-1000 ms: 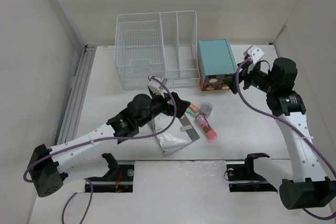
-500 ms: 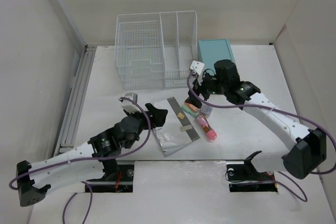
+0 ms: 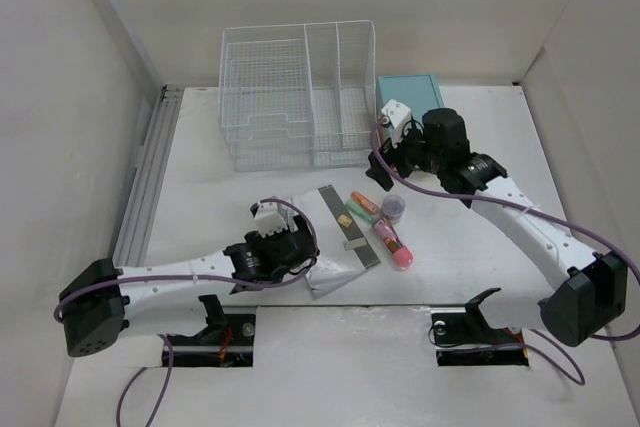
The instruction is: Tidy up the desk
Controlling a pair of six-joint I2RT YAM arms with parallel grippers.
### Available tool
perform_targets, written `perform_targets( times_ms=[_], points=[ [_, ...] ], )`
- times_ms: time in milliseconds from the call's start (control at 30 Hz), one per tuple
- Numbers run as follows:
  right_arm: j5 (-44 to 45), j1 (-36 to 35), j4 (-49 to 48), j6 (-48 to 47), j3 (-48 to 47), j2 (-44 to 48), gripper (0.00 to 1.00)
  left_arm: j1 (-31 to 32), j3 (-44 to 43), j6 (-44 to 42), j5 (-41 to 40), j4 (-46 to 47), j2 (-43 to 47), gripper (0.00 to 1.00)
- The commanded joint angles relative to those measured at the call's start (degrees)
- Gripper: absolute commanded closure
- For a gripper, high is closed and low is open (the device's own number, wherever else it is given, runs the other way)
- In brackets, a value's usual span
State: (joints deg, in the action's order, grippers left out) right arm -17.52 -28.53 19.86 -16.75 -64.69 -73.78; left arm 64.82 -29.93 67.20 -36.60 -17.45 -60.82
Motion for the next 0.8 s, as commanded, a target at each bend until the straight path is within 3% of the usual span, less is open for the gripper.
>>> perform_targets(
  times_ms=[0,300,500,633,767],
  points=[
    [-3.48,1.46,-2.37,1.28,-0.18,1.80,0.00,0.22,1.89,4.34,-1.38,0.57,1.23,0.09],
    [-6.30,3.04,-0.52,1.28,-0.18,2.32,0.00,-0.92,5.59,2.77,2.93,9.80,-6.06,0.06],
    [-6.82,3.05,-0.52,0.76,-0.18,2.32,0.00,-7.50,9.97,-2.50,9.08,22.71,-9.23,0.06],
    [-8.40,4.18,0.01,0.76,-0.18,2.32,0.00,-11.02,11.65,-4.01,13.48,28.87,-12.65,0.15],
    [-9.73,4.72,0.53,0.76,-0.18,1.80,0.00,-12.61,13.84,-4.01,17.26,33.70,-17.74,0.31]
  ],
)
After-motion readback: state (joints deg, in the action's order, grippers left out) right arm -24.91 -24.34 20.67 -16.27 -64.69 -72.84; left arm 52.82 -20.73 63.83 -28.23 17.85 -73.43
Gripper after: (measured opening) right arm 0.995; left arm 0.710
